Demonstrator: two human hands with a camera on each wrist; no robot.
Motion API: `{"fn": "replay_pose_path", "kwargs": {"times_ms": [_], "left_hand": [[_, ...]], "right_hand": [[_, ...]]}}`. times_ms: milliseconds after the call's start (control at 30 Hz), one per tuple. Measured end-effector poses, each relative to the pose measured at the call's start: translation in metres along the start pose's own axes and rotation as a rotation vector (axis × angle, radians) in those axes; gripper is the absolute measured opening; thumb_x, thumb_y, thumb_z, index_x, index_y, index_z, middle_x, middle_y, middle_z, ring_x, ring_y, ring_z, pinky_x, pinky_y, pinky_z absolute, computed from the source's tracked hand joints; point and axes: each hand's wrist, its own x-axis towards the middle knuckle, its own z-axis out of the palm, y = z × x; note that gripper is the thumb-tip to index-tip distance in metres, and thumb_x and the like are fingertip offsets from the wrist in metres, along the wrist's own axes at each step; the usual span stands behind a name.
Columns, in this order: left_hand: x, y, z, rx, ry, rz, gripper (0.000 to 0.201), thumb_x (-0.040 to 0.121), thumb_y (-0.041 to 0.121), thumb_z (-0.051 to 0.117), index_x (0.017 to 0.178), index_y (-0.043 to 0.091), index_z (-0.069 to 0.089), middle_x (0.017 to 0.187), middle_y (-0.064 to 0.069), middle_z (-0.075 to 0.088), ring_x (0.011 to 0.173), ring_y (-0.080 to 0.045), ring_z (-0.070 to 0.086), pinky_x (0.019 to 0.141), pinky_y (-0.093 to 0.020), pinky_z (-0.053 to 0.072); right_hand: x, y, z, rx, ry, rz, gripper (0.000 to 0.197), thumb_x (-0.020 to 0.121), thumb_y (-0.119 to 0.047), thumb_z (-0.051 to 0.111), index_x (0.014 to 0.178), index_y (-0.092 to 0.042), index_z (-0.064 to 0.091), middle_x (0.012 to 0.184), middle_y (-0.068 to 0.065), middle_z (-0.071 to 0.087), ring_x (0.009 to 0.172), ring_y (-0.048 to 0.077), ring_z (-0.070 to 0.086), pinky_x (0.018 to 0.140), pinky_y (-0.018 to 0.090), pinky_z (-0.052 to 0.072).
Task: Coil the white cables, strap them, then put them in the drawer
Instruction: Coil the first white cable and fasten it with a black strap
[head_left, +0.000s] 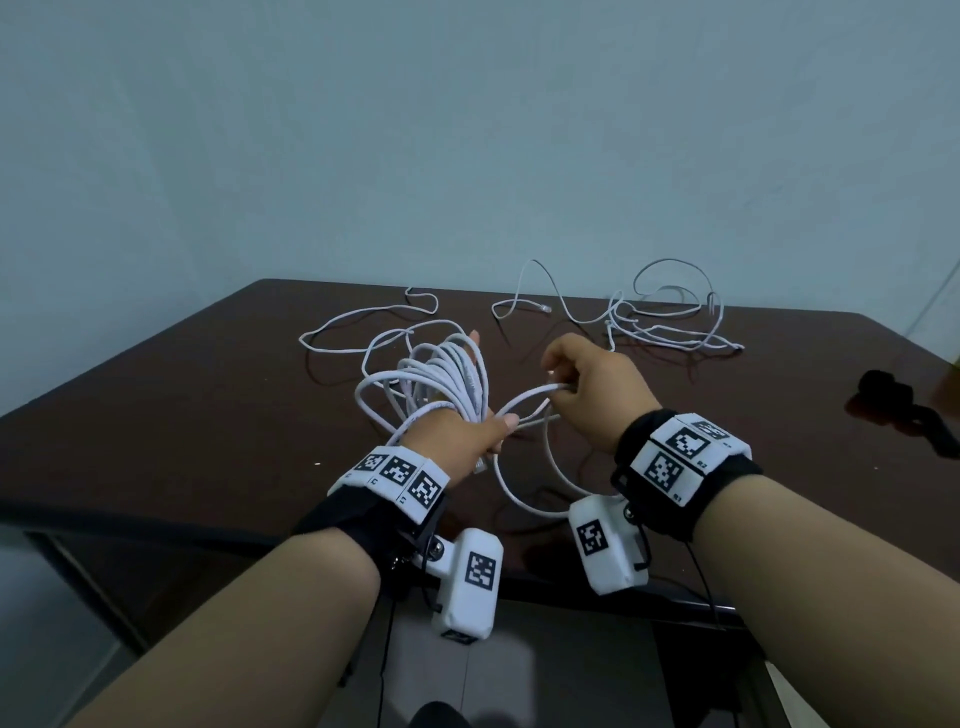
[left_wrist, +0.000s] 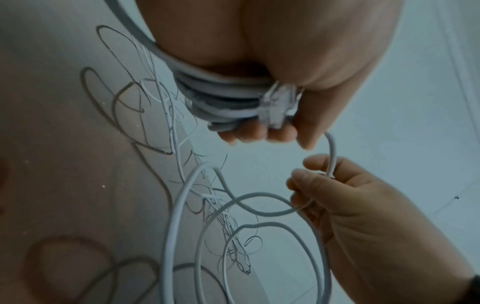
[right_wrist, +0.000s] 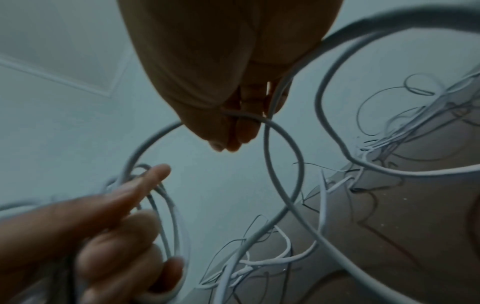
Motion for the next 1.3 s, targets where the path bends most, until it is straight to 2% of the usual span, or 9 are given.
{"fn": "replay_pose_path", "kwargs": {"times_ms": [100, 167, 300, 533, 633, 767, 900, 1100, 1300], "left_hand": [[0.004, -0.008, 0.002, -0.331, 0.035, 0.084, 0.011, 0.086, 0.031, 0.063, 0.092, 0.038, 0.068, 0.054, 0.001, 0.058, 0.058, -0.022, 0.059, 0.067, -0.036, 0.053], [0.006, -0.009, 0.002, -0.551, 0.026, 0.114, 0.021, 0.093, 0.013, 0.055, 0.11, 0.017, 0.066, 0.048, 0.004, 0.049, 0.048, -0.013, 0.048, 0.059, -0.03, 0.046], [0.001, 0.0, 0.001, -0.864, -0.054, 0.074, 0.024, 0.097, 0.01, 0.043, 0.08, 0.004, 0.059, 0.042, 0.006, 0.04, 0.038, -0.009, 0.041, 0.056, -0.024, 0.044], [-0.007, 0.015, -0.002, -1.22, -0.347, 0.105, 0.011, 0.079, 0.017, 0.059, 0.075, 0.008, 0.063, 0.041, 0.006, 0.041, 0.037, -0.01, 0.044, 0.056, -0.026, 0.048], [-0.007, 0.013, -0.001, -1.262, -0.564, 0.183, 0.031, 0.064, 0.018, 0.078, 0.095, 0.013, 0.075, 0.052, 0.003, 0.053, 0.046, -0.01, 0.054, 0.063, -0.026, 0.052], [-0.008, 0.014, 0.003, -1.324, -0.703, 0.218, 0.071, 0.063, 0.011, 0.08, 0.129, 0.018, 0.056, 0.093, -0.012, 0.069, 0.056, -0.012, 0.063, 0.066, -0.027, 0.055], [-0.011, 0.019, 0.003, -1.294, -0.721, 0.248, 0.088, 0.065, 0.006, 0.077, 0.141, 0.026, 0.037, 0.139, -0.018, 0.05, 0.067, -0.013, 0.067, 0.069, -0.026, 0.056], [-0.014, 0.024, -0.001, -1.347, -0.649, 0.288, 0.102, 0.058, 0.004, 0.081, 0.143, 0.031, 0.033, 0.143, -0.016, 0.046, 0.07, -0.013, 0.068, 0.07, -0.027, 0.056], [-0.007, 0.034, -0.012, -1.407, -0.502, 0.365, 0.116, 0.053, 0.004, 0.084, 0.147, 0.035, 0.024, 0.146, -0.021, 0.039, 0.072, -0.015, 0.069, 0.069, -0.029, 0.057]], "right_hand": [[0.004, 0.012, 0.001, 0.004, 0.033, 0.061, 0.015, 0.083, -0.011, 0.059, 0.096, -0.016, 0.06, 0.081, -0.005, 0.06, 0.083, 0.019, 0.061, 0.076, 0.026, 0.046], [0.005, 0.017, 0.001, -0.044, 0.033, 0.062, 0.011, 0.084, -0.017, 0.06, 0.095, -0.019, 0.061, 0.078, -0.006, 0.059, 0.084, 0.02, 0.061, 0.074, 0.024, 0.042], [0.007, 0.02, 0.0, -0.145, 0.04, 0.034, 0.012, 0.089, -0.025, 0.056, 0.099, -0.02, 0.06, 0.086, -0.002, 0.067, 0.091, 0.023, 0.061, 0.089, 0.031, 0.039], [0.01, 0.013, 0.013, -0.371, 0.018, 0.048, 0.02, 0.097, -0.032, 0.036, 0.093, -0.023, 0.053, 0.088, 0.001, 0.067, 0.09, 0.028, 0.058, 0.094, 0.039, 0.026], [0.008, 0.007, 0.015, -0.389, 0.02, 0.05, 0.017, 0.097, -0.027, 0.031, 0.089, -0.026, 0.046, 0.09, 0.001, 0.066, 0.093, 0.027, 0.055, 0.095, 0.042, 0.024], [0.007, 0.004, 0.022, -0.513, -0.066, 0.032, 0.017, 0.083, -0.015, 0.045, 0.097, -0.024, 0.046, 0.086, -0.006, 0.058, 0.098, 0.022, 0.05, 0.095, 0.038, 0.024], [0.006, 0.0, 0.025, -0.452, -0.158, 0.05, 0.025, 0.08, -0.014, 0.046, 0.103, -0.023, 0.054, 0.095, -0.005, 0.059, 0.11, 0.02, 0.047, 0.099, 0.037, 0.022], [-0.004, 0.003, 0.03, -0.393, -0.138, 0.146, 0.001, 0.087, -0.025, 0.044, 0.086, -0.026, 0.045, 0.098, -0.002, 0.064, 0.105, 0.024, 0.046, 0.095, 0.039, 0.024], [-0.006, 0.005, 0.033, -0.494, -0.27, 0.235, 0.016, 0.078, -0.042, 0.054, 0.073, -0.027, 0.056, 0.084, -0.005, 0.053, 0.111, 0.023, 0.041, 0.108, 0.049, 0.014]]}}
